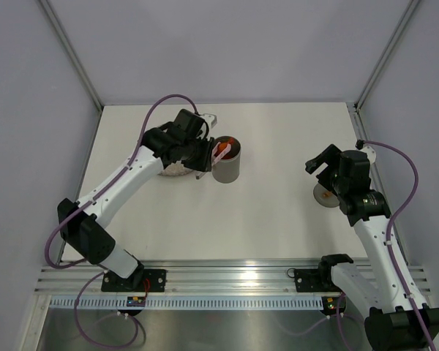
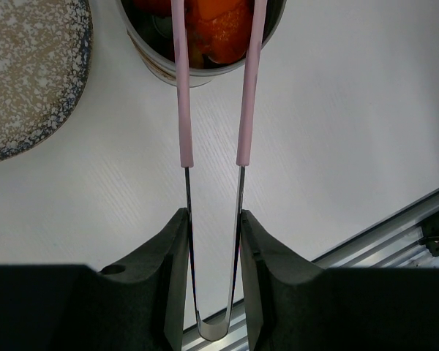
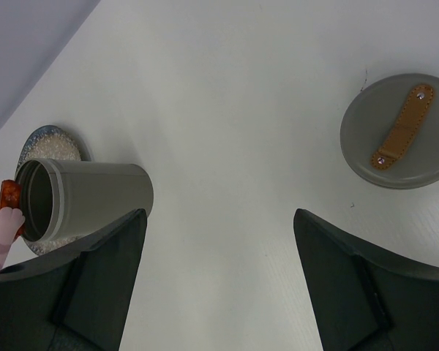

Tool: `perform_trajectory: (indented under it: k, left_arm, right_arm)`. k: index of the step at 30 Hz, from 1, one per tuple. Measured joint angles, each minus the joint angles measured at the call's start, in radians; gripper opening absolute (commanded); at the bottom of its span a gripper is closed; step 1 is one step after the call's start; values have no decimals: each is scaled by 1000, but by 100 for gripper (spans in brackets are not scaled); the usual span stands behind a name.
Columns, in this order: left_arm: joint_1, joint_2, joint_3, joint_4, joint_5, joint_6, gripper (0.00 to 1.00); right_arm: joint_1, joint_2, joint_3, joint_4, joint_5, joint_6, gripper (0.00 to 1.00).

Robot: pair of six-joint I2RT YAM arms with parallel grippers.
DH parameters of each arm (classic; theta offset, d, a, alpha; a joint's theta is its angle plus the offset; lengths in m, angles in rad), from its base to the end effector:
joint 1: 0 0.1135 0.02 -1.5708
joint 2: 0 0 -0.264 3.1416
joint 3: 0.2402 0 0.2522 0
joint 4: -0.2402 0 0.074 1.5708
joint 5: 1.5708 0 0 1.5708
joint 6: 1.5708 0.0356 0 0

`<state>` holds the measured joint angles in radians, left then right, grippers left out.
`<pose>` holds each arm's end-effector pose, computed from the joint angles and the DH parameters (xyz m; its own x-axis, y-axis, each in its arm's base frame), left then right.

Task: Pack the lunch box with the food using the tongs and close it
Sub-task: Place the fake food in the packing box.

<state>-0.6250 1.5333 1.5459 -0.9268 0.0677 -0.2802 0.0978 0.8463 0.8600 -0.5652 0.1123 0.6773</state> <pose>0.2590 -0.1899 0.3536 -0.7880 0.2283 -0.5718 0.4155 0.8825 -0.2203 0.1818 0.0138 0.3172 -0.4076 0.5857 -0.7005 0.3252 0.8100 0.4880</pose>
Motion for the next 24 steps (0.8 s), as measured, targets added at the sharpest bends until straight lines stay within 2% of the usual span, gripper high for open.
perform_trajectory:
  k: [6, 17, 24]
  left_arm:
    - [0, 27, 0, 1, 0, -2, 31]
    - [0, 34, 4, 6, 1, -8, 43]
    - [0, 34, 4, 9, 2, -8, 44]
  right_arm:
    - [0, 0, 0, 0, 0, 0, 90]
    - [0, 0, 0, 0, 0, 0, 90]
    - [0, 0, 0, 0, 0, 0, 90]
